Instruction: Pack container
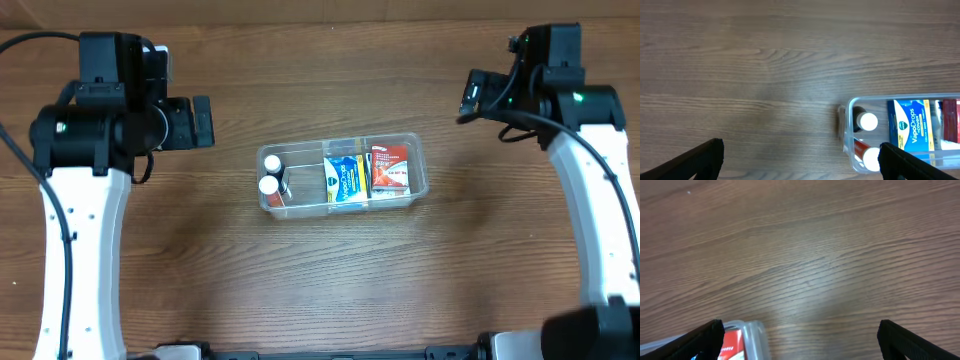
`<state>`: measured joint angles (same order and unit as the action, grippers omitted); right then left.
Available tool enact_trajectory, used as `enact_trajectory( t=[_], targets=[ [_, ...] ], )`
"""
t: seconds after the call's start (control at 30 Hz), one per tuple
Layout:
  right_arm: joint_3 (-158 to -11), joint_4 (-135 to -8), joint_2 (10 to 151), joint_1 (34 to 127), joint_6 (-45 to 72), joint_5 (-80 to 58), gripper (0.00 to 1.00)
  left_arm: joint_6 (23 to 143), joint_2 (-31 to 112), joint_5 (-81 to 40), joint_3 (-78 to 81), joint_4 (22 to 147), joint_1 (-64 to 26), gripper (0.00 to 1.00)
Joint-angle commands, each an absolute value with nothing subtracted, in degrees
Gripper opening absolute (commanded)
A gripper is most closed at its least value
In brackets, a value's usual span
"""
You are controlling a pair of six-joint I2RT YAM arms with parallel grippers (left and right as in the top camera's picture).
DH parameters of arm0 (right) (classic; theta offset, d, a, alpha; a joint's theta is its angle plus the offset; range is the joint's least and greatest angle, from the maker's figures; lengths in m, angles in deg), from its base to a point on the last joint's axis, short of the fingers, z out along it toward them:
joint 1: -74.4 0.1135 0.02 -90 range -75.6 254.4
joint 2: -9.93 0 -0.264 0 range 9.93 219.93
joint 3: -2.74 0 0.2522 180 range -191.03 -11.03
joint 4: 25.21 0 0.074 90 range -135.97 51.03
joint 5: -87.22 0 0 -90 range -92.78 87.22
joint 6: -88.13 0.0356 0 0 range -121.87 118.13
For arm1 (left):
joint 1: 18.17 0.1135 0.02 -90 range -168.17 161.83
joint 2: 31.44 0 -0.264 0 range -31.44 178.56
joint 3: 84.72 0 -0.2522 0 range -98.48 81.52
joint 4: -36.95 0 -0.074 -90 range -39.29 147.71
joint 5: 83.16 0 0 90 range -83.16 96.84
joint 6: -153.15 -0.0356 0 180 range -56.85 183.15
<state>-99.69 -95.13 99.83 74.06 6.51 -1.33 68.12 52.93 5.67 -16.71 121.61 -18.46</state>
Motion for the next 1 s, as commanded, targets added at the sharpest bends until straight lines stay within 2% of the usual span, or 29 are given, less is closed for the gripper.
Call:
enact_trajectory(
  t=[0.0, 0.23, 0.4, 0.73, 0.97],
  targets=[
    [-94.8, -93.7, 88.1, 74.9, 7.1, -1.3, 1.00, 65.5, 42.5, 4.2, -11.2, 120.2, -18.5, 1.00],
    [-71.3, -88.7, 63.5, 79.5, 7.1, -0.2, 1.00, 66.2, 13.0, 4.2, 14.0, 111.6, -18.5, 1.00],
    [-63.4, -90.1, 50.7, 80.2, 7.1, -0.3, 1.00, 68.5, -2.3, 4.4, 23.7, 111.3, -18.5, 1.00],
    [-63.1, -99.1, 46.7, 80.2, 7.1, -0.3, 1.00, 68.5, -6.1, 4.3, 25.6, 121.7, -18.5, 1.00],
    [-63.1, -100.0, 46.7, 80.2, 7.1, -0.3, 1.00, 68.5, -6.1, 4.3, 25.6, 122.0, -18.5, 1.00]
  ],
)
